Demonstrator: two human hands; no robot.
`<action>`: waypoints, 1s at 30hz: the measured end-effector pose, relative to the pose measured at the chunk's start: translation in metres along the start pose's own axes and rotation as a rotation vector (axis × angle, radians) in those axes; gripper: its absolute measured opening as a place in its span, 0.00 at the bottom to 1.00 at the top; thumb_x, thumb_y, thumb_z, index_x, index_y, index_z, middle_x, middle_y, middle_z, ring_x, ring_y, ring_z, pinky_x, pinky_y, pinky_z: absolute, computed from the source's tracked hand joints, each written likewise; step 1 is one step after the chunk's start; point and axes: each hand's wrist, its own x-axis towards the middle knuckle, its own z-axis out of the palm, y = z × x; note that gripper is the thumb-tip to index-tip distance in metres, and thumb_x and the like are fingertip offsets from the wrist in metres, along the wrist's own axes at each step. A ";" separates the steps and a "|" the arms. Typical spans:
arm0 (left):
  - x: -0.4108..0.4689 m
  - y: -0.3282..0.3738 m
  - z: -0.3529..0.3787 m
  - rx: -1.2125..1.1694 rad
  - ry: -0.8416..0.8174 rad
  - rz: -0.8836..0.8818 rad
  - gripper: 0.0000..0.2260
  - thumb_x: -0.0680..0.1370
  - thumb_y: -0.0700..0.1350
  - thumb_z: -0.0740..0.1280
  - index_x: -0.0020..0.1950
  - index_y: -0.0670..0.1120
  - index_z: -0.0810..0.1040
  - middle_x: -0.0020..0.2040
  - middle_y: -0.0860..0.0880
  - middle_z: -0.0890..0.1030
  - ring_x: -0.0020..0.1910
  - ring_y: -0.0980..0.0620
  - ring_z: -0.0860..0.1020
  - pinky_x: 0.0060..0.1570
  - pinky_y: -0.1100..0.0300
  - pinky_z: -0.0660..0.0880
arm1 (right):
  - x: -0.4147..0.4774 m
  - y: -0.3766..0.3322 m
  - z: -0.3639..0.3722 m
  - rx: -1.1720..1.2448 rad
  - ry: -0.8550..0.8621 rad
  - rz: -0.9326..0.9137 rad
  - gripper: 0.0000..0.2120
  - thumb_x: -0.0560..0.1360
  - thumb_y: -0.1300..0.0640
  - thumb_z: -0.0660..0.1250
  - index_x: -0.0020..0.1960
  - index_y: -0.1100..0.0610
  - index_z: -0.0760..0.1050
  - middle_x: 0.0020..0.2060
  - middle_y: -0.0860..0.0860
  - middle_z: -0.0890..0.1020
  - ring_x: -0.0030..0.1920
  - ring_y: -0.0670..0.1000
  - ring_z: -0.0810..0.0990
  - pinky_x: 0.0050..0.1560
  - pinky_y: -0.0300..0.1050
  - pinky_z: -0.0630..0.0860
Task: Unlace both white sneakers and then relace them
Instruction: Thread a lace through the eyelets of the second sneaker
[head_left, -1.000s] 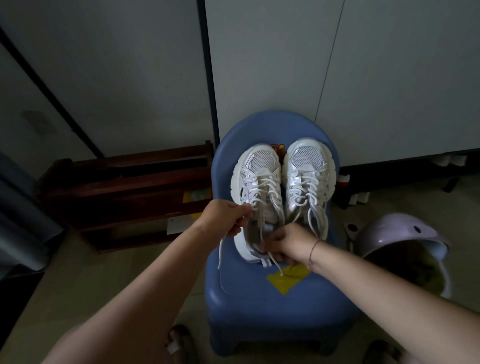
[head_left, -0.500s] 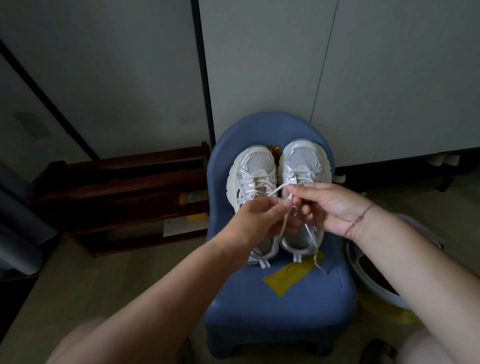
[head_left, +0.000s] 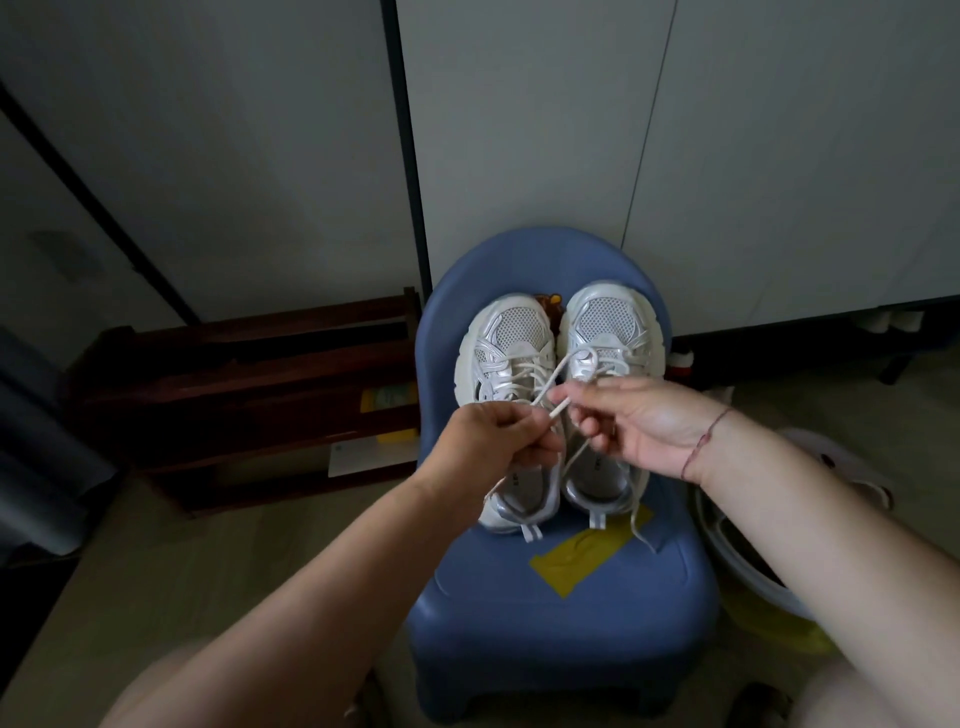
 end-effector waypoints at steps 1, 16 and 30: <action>0.001 0.001 0.000 -0.021 0.005 0.007 0.07 0.80 0.37 0.64 0.44 0.39 0.79 0.36 0.45 0.82 0.30 0.56 0.81 0.34 0.69 0.77 | -0.001 0.003 0.004 -0.052 -0.008 -0.029 0.07 0.69 0.59 0.69 0.45 0.61 0.79 0.28 0.48 0.75 0.26 0.42 0.70 0.24 0.30 0.67; 0.011 -0.010 0.009 0.076 0.127 -0.067 0.13 0.80 0.41 0.66 0.36 0.41 0.78 0.33 0.45 0.80 0.27 0.54 0.77 0.33 0.63 0.77 | 0.011 0.006 0.003 -0.258 0.248 -0.264 0.07 0.76 0.64 0.66 0.39 0.61 0.78 0.28 0.52 0.79 0.23 0.41 0.74 0.24 0.31 0.70; 0.038 -0.045 0.038 -0.403 0.326 -0.199 0.10 0.83 0.40 0.60 0.51 0.41 0.80 0.43 0.44 0.82 0.41 0.50 0.80 0.36 0.65 0.79 | 0.030 0.012 -0.002 -0.753 0.384 -0.365 0.12 0.71 0.66 0.70 0.35 0.51 0.77 0.28 0.49 0.80 0.30 0.48 0.79 0.37 0.39 0.75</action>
